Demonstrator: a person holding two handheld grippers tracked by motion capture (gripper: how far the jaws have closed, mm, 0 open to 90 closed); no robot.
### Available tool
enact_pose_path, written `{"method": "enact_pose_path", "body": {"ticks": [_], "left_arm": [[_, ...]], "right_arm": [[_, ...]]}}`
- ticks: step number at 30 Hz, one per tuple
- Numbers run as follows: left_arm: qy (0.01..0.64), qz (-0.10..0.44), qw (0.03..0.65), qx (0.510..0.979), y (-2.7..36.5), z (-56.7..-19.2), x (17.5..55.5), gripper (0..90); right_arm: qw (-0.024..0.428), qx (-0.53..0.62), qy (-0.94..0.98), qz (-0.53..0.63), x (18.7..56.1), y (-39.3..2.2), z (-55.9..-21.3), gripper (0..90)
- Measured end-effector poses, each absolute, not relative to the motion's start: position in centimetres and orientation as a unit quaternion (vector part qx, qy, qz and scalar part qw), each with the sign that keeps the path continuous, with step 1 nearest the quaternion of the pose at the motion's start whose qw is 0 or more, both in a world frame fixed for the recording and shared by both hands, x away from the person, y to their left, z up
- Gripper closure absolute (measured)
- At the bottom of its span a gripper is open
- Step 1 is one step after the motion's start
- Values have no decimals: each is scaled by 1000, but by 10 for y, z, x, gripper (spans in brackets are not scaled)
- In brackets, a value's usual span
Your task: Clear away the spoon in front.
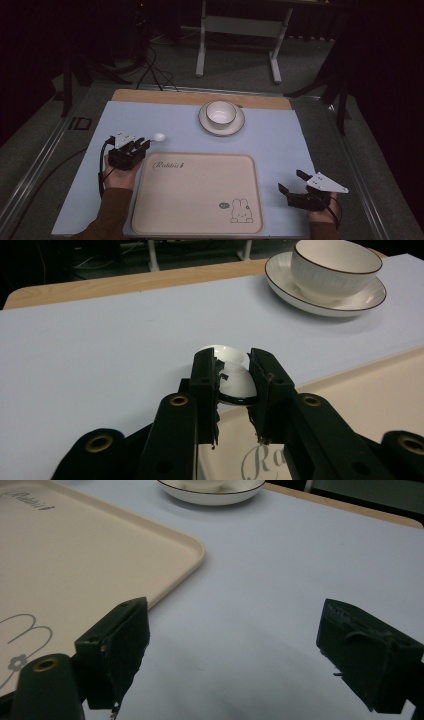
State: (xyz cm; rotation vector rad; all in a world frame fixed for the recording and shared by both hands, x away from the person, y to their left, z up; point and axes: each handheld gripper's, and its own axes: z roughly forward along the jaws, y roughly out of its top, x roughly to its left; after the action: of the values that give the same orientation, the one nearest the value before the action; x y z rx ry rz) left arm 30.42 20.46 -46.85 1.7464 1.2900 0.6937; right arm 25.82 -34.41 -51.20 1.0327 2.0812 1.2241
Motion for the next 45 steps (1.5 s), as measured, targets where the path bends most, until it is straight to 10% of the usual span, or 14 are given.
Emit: {"method": "enact_pose_path", "body": {"ticks": [45], "left_arm": [[527,269,391,705,199,-492,252,740]], "right_arm": [[259,378,766,450,257,-345,-511,135]]}}
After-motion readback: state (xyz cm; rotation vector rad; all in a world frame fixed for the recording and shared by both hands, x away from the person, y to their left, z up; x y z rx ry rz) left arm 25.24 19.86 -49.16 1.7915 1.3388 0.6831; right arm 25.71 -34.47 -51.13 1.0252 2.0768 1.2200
